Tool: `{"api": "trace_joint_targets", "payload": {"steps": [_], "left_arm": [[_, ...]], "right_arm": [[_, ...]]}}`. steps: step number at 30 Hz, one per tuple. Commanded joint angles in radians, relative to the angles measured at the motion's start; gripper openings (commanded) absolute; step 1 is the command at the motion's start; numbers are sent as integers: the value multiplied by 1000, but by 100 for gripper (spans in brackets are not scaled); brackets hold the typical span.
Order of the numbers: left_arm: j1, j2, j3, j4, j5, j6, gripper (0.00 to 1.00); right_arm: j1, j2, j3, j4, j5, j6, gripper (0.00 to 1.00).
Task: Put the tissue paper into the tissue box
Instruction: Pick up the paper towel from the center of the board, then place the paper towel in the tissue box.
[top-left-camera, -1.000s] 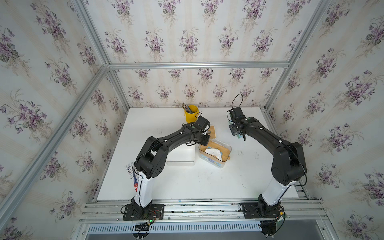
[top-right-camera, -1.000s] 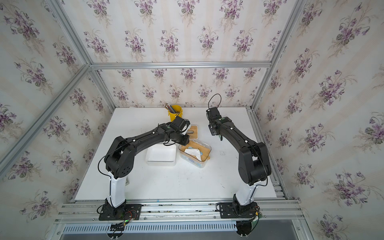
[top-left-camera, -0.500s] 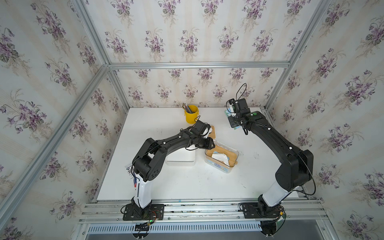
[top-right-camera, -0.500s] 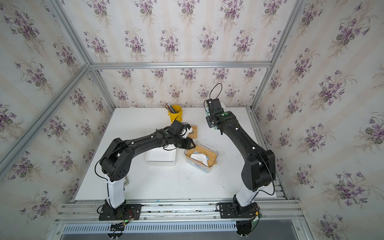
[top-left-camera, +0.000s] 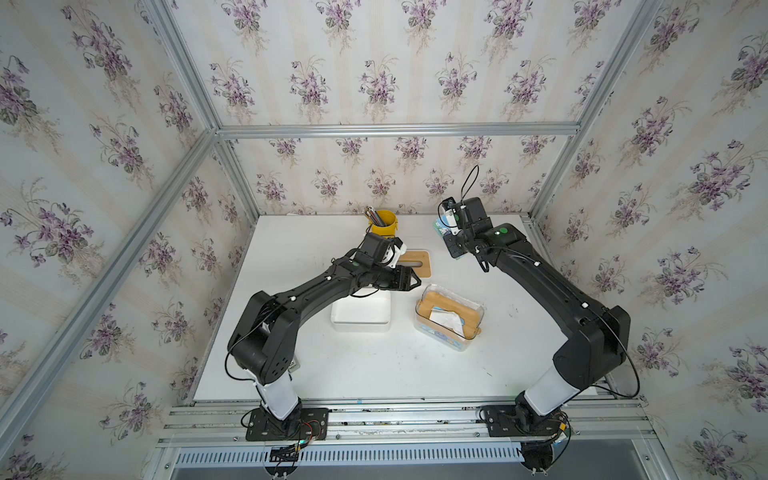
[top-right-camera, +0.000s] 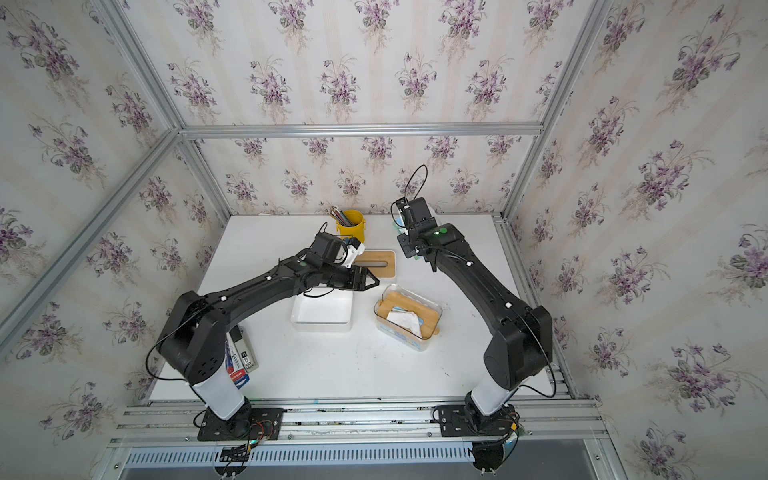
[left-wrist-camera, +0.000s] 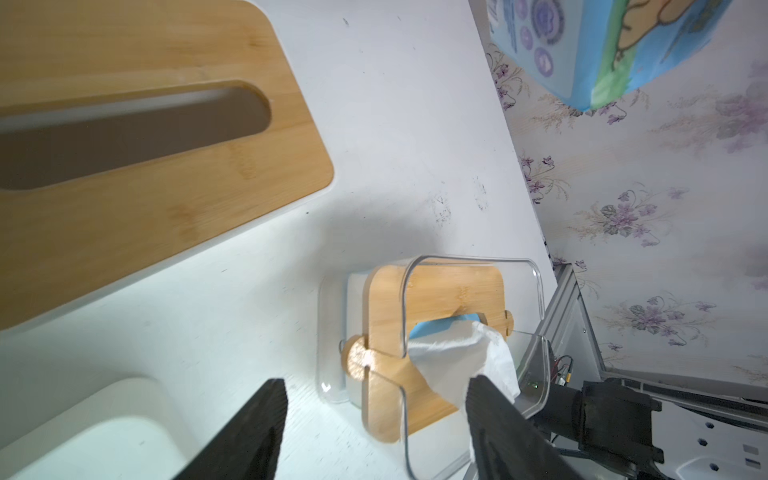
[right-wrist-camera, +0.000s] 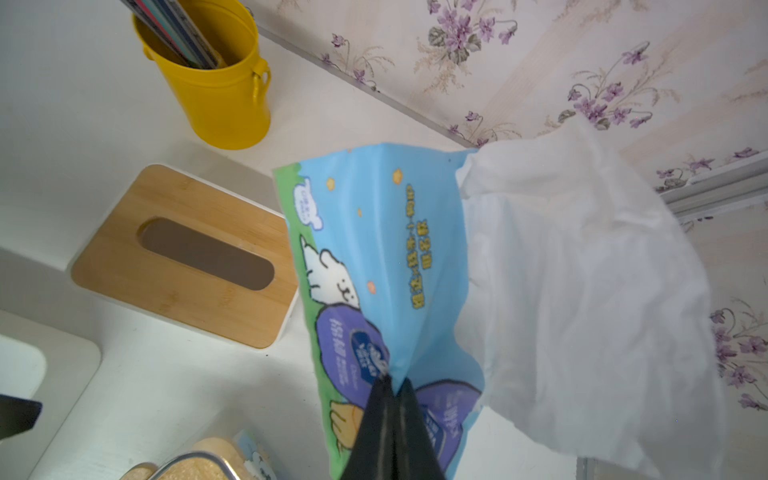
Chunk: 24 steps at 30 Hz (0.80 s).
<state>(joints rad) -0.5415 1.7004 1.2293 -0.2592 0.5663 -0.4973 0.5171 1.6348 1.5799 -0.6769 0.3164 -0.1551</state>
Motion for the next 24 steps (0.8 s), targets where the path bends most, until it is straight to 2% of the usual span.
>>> {"api": "trace_joint_targets", "payload": {"steps": [1,5,10,19,24], "left_arm": [[77,-88,-68,-57,-57,60,72],[187,-193,-131,-95,-134,90,73],[310,-266,-167,-110,-175,102,73],[537,-355,-183,-94,-203,96,73],[611,-371,-184,-84,-203,92,73]], "right_arm": [[68,-16,5,22,-11,-15,0],[153,-5,16,39,-26,-27,0],[270,44,57,45,-16,-50,0],[466,149,104,47,20,-95,0],[544,209,128,44,36,-120,0]]}}
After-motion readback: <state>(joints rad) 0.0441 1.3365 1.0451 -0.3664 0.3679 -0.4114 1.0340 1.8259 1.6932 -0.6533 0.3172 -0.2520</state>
